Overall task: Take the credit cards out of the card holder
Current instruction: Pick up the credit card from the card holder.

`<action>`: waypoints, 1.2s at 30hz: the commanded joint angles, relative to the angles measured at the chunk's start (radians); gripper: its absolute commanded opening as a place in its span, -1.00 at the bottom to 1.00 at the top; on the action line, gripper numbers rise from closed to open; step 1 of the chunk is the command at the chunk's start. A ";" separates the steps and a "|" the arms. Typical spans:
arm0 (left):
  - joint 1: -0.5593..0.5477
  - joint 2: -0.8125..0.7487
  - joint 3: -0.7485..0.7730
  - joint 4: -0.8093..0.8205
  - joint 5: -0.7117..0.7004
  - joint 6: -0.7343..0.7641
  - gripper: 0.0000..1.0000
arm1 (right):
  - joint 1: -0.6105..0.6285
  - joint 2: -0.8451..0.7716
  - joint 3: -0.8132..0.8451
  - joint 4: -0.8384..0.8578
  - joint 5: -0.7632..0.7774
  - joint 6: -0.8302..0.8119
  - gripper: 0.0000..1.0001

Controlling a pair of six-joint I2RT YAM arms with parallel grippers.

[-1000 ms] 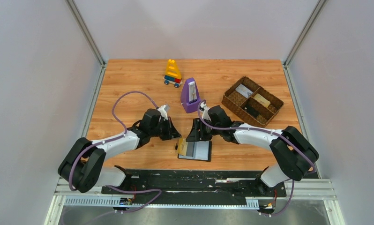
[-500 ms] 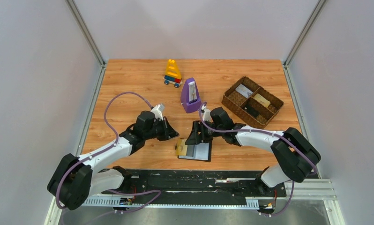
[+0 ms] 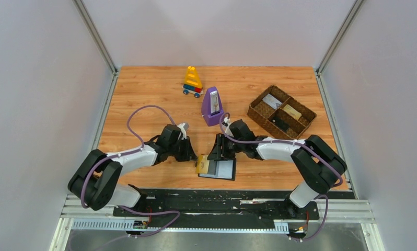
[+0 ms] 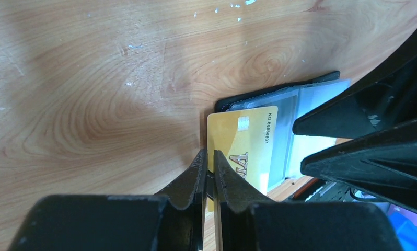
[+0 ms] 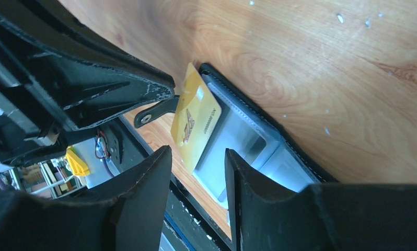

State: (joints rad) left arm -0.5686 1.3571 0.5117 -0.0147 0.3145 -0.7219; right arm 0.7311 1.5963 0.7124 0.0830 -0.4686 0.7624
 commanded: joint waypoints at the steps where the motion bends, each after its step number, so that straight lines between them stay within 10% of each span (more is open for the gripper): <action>1: 0.004 0.022 0.000 0.076 0.030 0.015 -0.71 | 0.014 0.039 0.050 0.014 0.040 0.059 -0.16; 17: 0.004 0.069 -0.061 0.173 0.073 -0.030 -0.77 | 0.027 0.126 0.086 0.048 0.040 0.062 -0.39; 23: 0.003 0.053 -0.061 0.176 0.088 -0.042 -0.75 | 0.022 0.113 0.094 0.038 0.024 -0.017 -0.98; 36: 0.004 -0.276 0.165 -0.252 0.122 0.111 -0.08 | -0.047 -0.171 0.172 -0.340 -0.266 -0.511 -1.00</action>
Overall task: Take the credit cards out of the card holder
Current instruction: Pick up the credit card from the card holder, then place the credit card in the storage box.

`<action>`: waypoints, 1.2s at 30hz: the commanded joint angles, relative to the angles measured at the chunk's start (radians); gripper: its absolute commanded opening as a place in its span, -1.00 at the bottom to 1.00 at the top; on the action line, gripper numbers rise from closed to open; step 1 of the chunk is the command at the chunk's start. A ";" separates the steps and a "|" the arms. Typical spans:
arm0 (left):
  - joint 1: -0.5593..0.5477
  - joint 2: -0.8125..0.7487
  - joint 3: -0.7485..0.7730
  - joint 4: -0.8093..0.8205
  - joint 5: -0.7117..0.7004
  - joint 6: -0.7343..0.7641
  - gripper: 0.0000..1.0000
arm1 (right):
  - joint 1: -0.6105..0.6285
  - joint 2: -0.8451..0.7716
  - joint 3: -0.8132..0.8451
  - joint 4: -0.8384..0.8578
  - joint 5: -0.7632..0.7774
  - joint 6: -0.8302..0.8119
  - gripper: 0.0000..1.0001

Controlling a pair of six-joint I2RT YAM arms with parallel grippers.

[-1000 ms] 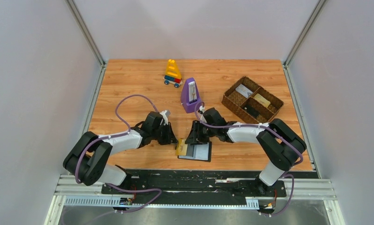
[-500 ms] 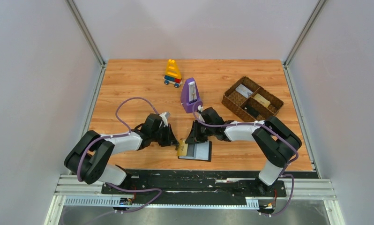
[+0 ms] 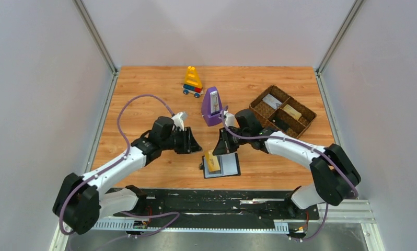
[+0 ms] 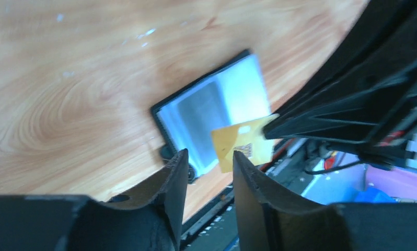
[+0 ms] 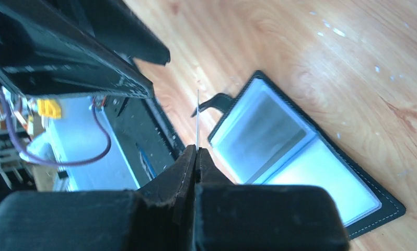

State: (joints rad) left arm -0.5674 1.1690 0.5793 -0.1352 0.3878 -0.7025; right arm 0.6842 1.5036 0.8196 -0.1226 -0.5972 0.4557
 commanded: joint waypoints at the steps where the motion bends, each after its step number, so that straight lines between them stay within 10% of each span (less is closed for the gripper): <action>1: 0.002 -0.103 0.125 -0.147 0.085 0.118 -0.06 | -0.001 -0.092 0.067 -0.148 -0.154 -0.219 -1.00; 29: -0.044 -0.011 0.181 -0.078 0.490 0.153 0.05 | 0.001 -0.170 0.124 -0.138 -0.417 -0.203 -1.00; 36: -0.061 0.040 0.208 -0.114 0.449 0.158 -0.94 | 0.001 -0.167 0.128 -0.138 -0.361 -0.182 -0.84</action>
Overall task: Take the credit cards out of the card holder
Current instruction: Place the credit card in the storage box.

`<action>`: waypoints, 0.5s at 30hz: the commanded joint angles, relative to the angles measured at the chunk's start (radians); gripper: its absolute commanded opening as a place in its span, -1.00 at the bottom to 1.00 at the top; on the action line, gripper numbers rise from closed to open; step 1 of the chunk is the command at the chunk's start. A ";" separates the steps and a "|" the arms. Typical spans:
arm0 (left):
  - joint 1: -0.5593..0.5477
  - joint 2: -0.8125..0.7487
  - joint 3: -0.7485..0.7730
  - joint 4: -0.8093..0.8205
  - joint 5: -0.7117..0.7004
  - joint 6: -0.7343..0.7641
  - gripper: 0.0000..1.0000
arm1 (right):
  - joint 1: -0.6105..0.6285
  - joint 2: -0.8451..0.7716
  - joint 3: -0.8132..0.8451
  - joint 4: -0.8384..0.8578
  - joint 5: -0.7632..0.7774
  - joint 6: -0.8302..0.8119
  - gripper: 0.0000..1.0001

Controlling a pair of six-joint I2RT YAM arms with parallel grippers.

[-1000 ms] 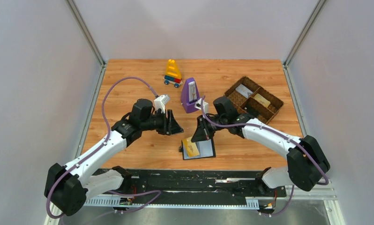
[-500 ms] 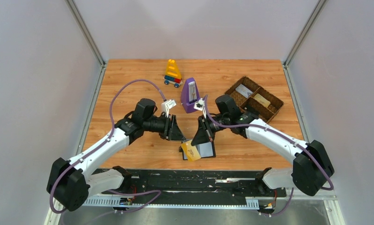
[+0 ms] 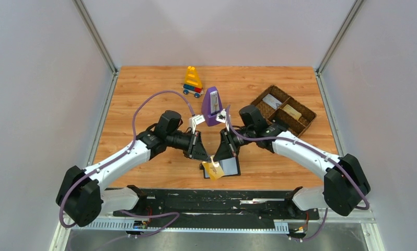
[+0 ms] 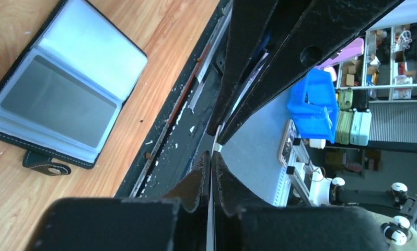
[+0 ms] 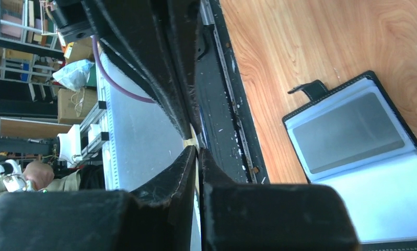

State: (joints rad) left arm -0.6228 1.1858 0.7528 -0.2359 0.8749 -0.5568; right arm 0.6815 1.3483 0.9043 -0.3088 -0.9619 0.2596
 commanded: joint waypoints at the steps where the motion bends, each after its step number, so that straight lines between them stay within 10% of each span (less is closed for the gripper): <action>1: -0.005 0.025 0.037 -0.012 -0.044 0.009 -0.98 | 0.003 -0.018 0.042 0.049 0.034 0.027 -0.73; 8: -0.005 -0.005 0.045 0.034 -0.146 -0.071 -1.00 | -0.047 -0.137 0.003 0.036 0.300 0.247 0.34; 15: -0.005 -0.085 0.018 0.166 -0.327 -0.241 -1.00 | -0.069 -0.283 -0.088 0.072 0.520 0.397 0.49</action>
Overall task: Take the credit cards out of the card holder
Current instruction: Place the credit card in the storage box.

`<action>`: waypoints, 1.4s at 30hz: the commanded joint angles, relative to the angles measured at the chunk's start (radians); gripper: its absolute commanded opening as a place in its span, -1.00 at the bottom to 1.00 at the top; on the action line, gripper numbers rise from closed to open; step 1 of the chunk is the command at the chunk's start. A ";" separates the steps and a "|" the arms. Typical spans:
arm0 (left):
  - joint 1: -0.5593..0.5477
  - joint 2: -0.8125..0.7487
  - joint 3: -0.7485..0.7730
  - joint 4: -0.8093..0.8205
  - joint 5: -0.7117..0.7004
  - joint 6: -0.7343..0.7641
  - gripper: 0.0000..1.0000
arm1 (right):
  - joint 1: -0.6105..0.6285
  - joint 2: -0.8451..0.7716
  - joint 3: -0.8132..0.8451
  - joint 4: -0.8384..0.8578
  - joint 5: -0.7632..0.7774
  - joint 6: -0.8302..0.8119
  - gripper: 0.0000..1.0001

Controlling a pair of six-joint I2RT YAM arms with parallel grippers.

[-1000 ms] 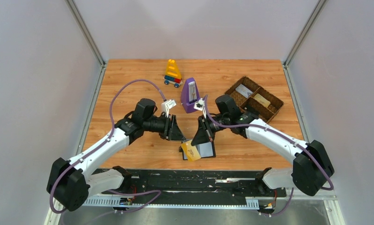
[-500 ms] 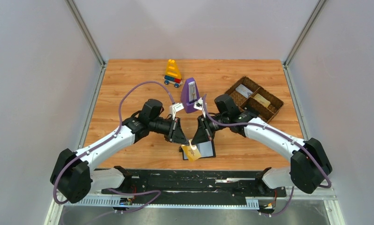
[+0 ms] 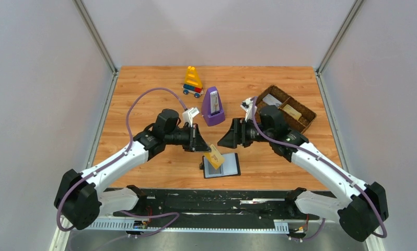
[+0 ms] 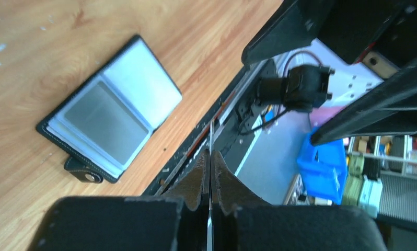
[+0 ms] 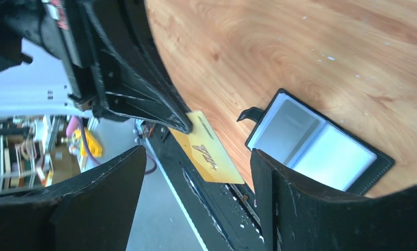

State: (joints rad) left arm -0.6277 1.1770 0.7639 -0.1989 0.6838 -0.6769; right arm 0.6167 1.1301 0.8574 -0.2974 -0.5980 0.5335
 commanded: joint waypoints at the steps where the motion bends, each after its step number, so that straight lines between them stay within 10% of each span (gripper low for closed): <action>1: 0.000 -0.096 0.000 0.167 -0.155 -0.141 -1.00 | -0.006 -0.081 -0.047 0.064 0.174 0.144 0.49; 17: 0.001 -0.177 -0.164 0.564 -0.257 -0.428 -1.00 | -0.006 -0.222 -0.196 0.276 0.179 0.356 0.26; 25: 0.001 -0.197 -0.186 0.584 -0.269 -0.451 -1.00 | -0.006 -0.220 -0.248 0.402 0.138 0.403 -0.17; 31: 0.001 -0.212 -0.207 0.584 -0.288 -0.457 -1.00 | -0.006 -0.234 -0.265 0.454 0.123 0.396 -0.90; 37: 0.001 -0.228 -0.202 0.530 -0.295 -0.429 -0.64 | -0.006 -0.248 -0.254 0.496 0.083 0.329 -1.00; 42: 0.001 -0.266 -0.162 0.376 -0.337 -0.355 0.07 | -0.046 -0.273 -0.226 0.432 0.154 0.253 -1.00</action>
State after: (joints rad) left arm -0.6216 0.9562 0.5579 0.2829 0.3775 -1.0954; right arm 0.6044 0.8890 0.5880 0.1188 -0.4873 0.8707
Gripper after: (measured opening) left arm 0.428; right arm 0.013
